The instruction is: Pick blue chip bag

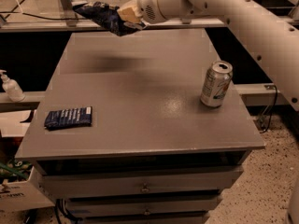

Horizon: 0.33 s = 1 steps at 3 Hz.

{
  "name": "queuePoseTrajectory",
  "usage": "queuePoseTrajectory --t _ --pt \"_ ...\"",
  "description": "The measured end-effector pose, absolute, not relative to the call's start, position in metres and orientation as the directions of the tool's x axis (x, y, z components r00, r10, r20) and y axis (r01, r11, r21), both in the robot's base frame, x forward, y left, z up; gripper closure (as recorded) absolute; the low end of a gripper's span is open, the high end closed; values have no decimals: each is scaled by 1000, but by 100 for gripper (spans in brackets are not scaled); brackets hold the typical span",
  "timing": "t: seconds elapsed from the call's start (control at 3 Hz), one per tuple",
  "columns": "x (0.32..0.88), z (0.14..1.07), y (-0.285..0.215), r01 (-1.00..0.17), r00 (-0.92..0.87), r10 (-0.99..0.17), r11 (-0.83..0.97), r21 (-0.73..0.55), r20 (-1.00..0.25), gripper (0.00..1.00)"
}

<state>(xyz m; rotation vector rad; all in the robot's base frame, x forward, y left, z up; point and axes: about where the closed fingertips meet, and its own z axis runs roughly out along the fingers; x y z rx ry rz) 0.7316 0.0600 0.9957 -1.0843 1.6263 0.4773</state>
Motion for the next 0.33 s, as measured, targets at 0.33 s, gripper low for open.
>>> queuePoseTrajectory --t 0.33 --pt "727 1000 62 -842 -17 -385 503 -194 -923 100"
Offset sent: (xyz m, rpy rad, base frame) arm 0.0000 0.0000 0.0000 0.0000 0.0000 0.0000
